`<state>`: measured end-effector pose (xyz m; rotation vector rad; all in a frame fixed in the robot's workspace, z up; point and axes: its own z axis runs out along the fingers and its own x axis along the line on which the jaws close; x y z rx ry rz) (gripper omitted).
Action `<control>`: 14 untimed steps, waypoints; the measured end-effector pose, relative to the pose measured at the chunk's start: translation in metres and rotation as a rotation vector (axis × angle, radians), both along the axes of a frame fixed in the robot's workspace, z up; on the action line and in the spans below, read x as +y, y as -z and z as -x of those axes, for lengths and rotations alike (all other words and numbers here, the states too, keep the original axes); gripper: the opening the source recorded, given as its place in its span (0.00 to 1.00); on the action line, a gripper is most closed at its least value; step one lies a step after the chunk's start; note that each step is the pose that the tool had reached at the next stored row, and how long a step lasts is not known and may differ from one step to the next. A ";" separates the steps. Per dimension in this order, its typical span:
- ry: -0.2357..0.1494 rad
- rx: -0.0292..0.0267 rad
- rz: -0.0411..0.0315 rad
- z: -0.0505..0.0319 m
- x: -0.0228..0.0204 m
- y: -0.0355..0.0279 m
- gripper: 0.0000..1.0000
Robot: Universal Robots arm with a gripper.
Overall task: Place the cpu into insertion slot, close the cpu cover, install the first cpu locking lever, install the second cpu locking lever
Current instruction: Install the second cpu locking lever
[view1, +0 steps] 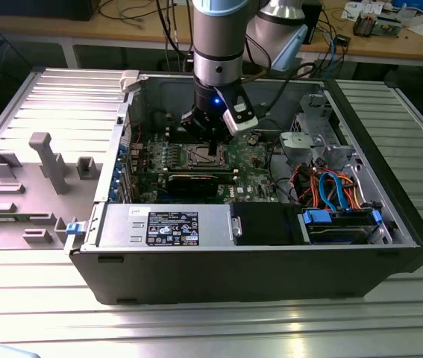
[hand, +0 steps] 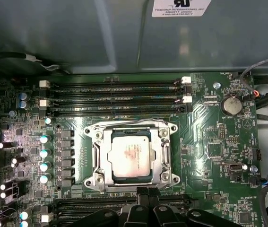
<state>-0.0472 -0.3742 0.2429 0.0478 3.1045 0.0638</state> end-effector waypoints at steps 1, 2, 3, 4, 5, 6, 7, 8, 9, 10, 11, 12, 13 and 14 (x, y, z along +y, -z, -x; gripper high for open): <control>0.000 -0.0001 0.0000 0.0001 -0.0001 0.0001 0.11; 0.000 0.0000 -0.0001 0.0003 0.0000 0.0002 0.11; 0.000 0.0000 0.0000 0.0002 0.0000 0.0002 0.11; 0.000 0.0000 -0.0001 0.0003 0.0000 0.0002 0.11; 0.000 0.0000 0.0000 0.0003 -0.0001 0.0002 0.11; 0.000 0.0000 0.0000 0.0003 0.0000 0.0002 0.11; 0.000 0.0000 0.0000 0.0003 0.0000 0.0002 0.11; 0.000 0.0000 0.0000 0.0003 -0.0001 0.0002 0.11; 0.000 0.0000 0.0000 0.0003 0.0000 0.0002 0.11; 0.000 0.0000 0.0000 0.0003 -0.0001 0.0002 0.11; 0.000 0.0000 0.0000 0.0003 0.0000 0.0002 0.11; 0.000 0.0008 -0.0001 0.0004 -0.0001 0.0002 0.11; 0.000 0.0022 0.0000 0.0004 -0.0001 0.0002 0.11; 0.000 0.0062 -0.0002 0.0003 -0.0001 0.0003 0.11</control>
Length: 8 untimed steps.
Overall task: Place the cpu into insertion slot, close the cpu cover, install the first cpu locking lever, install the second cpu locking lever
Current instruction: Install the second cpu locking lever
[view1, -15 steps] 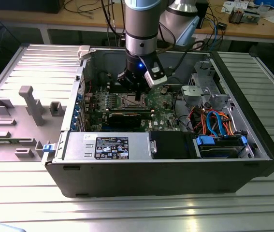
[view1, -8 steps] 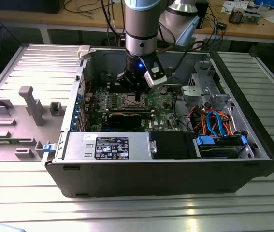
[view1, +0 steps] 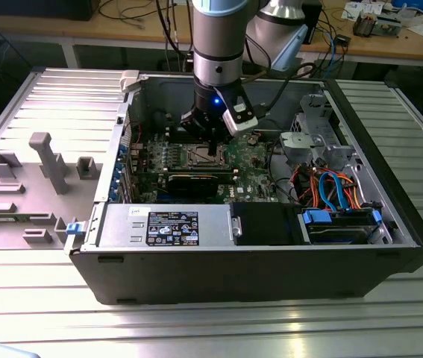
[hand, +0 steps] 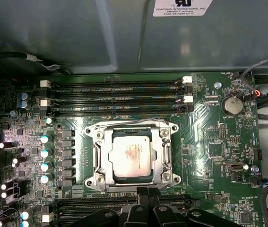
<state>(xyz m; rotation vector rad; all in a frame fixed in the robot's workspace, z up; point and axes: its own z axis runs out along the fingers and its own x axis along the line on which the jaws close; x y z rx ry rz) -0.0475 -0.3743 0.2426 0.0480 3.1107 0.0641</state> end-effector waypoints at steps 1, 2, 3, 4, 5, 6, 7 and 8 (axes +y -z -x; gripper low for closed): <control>0.000 0.0149 -0.0001 -0.0001 0.0000 0.0001 0.11; 0.000 0.0227 0.0001 0.0000 -0.0002 0.0000 0.11; 0.000 0.0357 0.0000 0.0000 -0.0004 0.0000 0.11; -0.003 0.0475 0.0002 0.0000 -0.0005 -0.0001 0.11; -0.005 0.0527 0.0003 0.0000 -0.0007 -0.0001 0.11; -0.008 0.0613 0.0001 0.0000 -0.0015 0.0000 0.11; -0.008 0.0621 -0.0003 -0.0001 -0.0031 0.0000 0.11; -0.008 0.0625 -0.0010 -0.0001 -0.0050 0.0002 0.11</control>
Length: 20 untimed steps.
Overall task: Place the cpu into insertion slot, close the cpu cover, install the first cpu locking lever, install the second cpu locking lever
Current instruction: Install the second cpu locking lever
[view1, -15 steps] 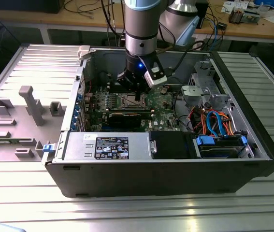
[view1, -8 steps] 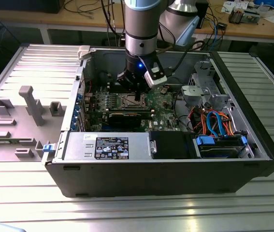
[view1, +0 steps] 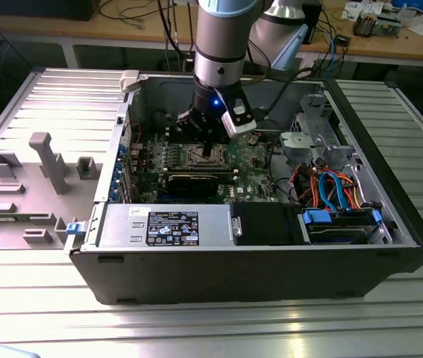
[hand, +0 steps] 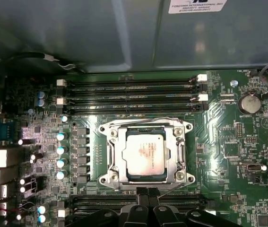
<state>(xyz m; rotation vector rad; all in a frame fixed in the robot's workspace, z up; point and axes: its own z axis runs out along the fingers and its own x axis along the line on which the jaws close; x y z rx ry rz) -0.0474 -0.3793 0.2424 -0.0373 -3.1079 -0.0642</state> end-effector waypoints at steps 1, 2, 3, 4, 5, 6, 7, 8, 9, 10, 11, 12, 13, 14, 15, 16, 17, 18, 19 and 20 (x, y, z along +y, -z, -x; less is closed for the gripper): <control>0.000 0.0011 -0.0058 0.0000 -0.0047 0.0008 0.11; -0.002 0.0020 -0.0080 0.0000 -0.0052 0.0013 0.11; -0.005 0.0032 -0.0095 0.0000 -0.0053 0.0017 0.11; -0.017 0.0055 -0.0101 0.0001 -0.0054 0.0023 0.11; -0.027 0.0067 -0.0101 0.0001 -0.0054 0.0026 0.11; -0.043 0.0072 -0.0113 0.0002 -0.0055 0.0029 0.11; -0.049 0.0070 -0.0171 0.0015 -0.0059 0.0036 0.11; -0.050 0.0068 -0.0196 0.0028 -0.0061 0.0044 0.11; -0.050 0.0068 -0.0203 0.0048 -0.0061 0.0052 0.11; -0.050 0.0069 -0.0208 0.0078 -0.0062 0.0068 0.11; -0.050 0.0069 -0.0219 0.0081 -0.0065 0.0080 0.11; -0.050 0.0069 -0.0252 0.0084 -0.0068 0.0092 0.11; -0.050 0.0067 -0.0273 0.0086 -0.0070 0.0102 0.11; -0.052 0.0068 -0.0283 0.0088 -0.0075 0.0112 0.11; -0.054 0.0068 -0.0287 0.0091 -0.0083 0.0122 0.11; -0.058 0.0069 -0.0292 0.0095 -0.0091 0.0132 0.11; -0.063 0.0068 -0.0322 0.0109 -0.0099 0.0145 0.11; -0.065 0.0069 -0.0348 0.0118 -0.0102 0.0150 0.11; -0.066 0.0067 -0.0389 0.0128 -0.0109 0.0155 0.11; -0.067 0.0066 -0.0423 0.0142 -0.0115 0.0158 0.11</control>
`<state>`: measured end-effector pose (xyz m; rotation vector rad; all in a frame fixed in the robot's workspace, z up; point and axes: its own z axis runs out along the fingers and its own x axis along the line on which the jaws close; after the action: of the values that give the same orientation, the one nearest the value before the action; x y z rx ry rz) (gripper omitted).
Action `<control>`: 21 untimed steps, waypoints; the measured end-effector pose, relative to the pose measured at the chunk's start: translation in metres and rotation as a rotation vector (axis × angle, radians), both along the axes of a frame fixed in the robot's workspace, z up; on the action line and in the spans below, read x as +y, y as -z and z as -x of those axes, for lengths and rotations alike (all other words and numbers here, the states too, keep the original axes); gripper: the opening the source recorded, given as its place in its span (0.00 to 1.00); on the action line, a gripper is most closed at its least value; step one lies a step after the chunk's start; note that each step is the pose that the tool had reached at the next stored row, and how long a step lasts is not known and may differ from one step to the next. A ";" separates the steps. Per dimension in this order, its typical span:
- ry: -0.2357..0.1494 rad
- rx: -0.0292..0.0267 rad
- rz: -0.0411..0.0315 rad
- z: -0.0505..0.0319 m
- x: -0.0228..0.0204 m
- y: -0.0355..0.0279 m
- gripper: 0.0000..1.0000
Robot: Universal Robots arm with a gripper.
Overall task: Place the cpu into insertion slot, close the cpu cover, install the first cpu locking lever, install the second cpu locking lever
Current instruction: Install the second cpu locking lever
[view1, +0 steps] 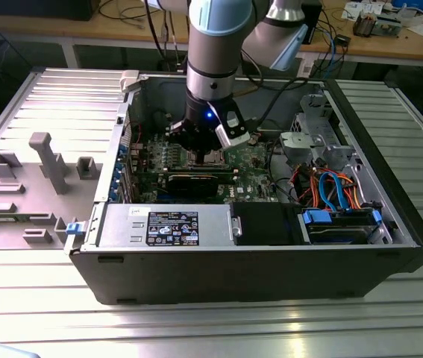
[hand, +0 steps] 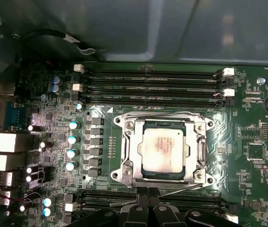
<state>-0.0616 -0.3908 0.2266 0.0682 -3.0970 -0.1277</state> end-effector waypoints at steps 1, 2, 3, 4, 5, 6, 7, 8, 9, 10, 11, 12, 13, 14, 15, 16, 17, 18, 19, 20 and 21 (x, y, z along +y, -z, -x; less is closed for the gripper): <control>-0.001 0.0000 -0.0031 0.0015 -0.0005 0.0002 0.11; -0.003 0.0001 -0.0109 0.0027 -0.0022 0.0013 0.11; -0.005 0.0000 -0.0168 0.0044 -0.0037 0.0021 0.11; -0.009 0.0000 -0.0187 0.0059 -0.0052 0.0024 0.11; -0.012 0.0001 -0.0188 0.0071 -0.0072 0.0029 0.11; -0.013 0.0001 -0.0187 0.0079 -0.0085 0.0030 0.11; -0.013 0.0001 -0.0187 0.0084 -0.0094 0.0031 0.11; -0.015 0.0002 -0.0190 0.0090 -0.0097 0.0032 0.11; -0.022 0.0002 -0.0201 0.0106 -0.0102 0.0035 0.11; -0.030 0.0002 -0.0218 0.0116 -0.0105 0.0041 0.11; -0.038 0.0003 -0.0252 0.0130 -0.0107 0.0048 0.11; -0.042 0.0002 -0.0289 0.0151 -0.0107 0.0059 0.11; -0.043 0.0002 -0.0295 0.0167 -0.0107 0.0067 0.11; -0.043 0.0002 -0.0299 0.0180 -0.0107 0.0077 0.11; -0.043 0.0003 -0.0310 0.0190 -0.0107 0.0088 0.11; -0.043 0.0003 -0.0348 0.0192 -0.0108 0.0093 0.11; -0.043 0.0000 -0.0433 0.0191 -0.0110 0.0096 0.11; -0.043 -0.0004 -0.0480 0.0193 -0.0110 0.0099 0.11; -0.043 -0.0006 -0.0511 0.0193 -0.0110 0.0102 0.11; -0.043 -0.0007 -0.0528 0.0192 -0.0114 0.0104 0.11; -0.043 -0.0007 -0.0533 0.0192 -0.0130 0.0104 0.11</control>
<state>-0.0808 -0.4038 0.2161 0.1365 -3.0905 -0.2088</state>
